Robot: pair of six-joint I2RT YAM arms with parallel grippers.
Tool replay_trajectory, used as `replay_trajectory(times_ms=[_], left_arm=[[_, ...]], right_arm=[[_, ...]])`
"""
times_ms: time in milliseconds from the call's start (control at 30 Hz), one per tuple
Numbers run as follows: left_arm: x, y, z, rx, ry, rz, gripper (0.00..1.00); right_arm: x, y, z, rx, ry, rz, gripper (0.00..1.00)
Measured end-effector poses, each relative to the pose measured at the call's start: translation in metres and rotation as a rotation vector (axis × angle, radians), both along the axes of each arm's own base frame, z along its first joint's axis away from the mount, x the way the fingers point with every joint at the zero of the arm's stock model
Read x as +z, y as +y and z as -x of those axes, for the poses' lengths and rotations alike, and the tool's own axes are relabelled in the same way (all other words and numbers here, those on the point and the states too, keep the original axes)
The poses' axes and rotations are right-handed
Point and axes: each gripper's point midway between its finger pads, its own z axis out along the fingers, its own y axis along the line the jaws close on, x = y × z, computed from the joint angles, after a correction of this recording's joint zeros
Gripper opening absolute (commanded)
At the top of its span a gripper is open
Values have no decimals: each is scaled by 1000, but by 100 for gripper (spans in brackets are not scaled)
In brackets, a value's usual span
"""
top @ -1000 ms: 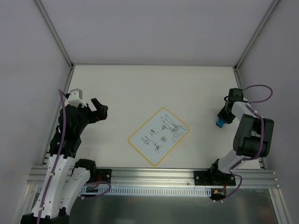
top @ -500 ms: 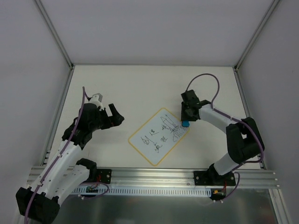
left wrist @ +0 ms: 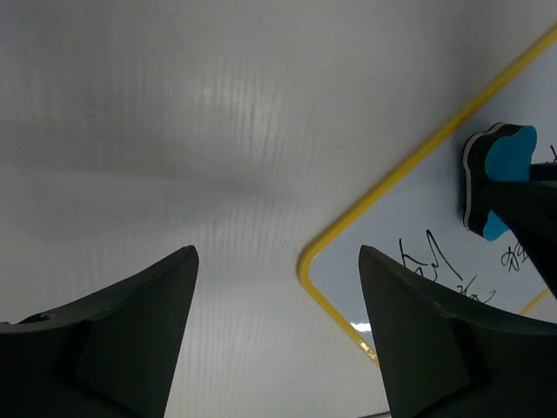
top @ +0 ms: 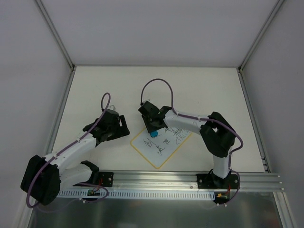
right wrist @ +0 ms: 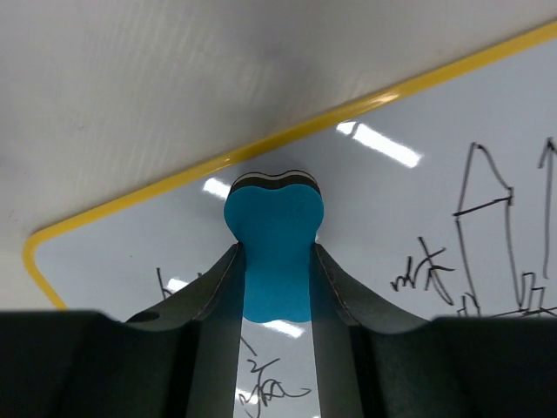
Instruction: Erase the whiteboard
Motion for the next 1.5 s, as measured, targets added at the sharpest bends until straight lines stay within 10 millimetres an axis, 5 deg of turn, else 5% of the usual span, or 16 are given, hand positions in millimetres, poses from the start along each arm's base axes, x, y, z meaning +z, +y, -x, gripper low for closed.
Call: replay_trajectory(times_ms=[167,500,700,933,1133,1500], left_arm=[[-18,1,7,25,33,1,65],[-42,-17,18,-4,86,7,56],[-43,-26,6,13,70,35,52],[-46,-36,2,12,77,48,34],[-43,-34,9,7,77,53,26],[-6,-46,16,-45,-1,169,13]], right_arm=[[-10,16,19,39,34,29,16],[-11,14,25,5,58,39,14],[-11,14,26,-10,64,36,14],[-11,13,27,-21,70,35,14],[-11,14,28,-22,77,34,14],[-11,14,30,-20,84,34,13]])
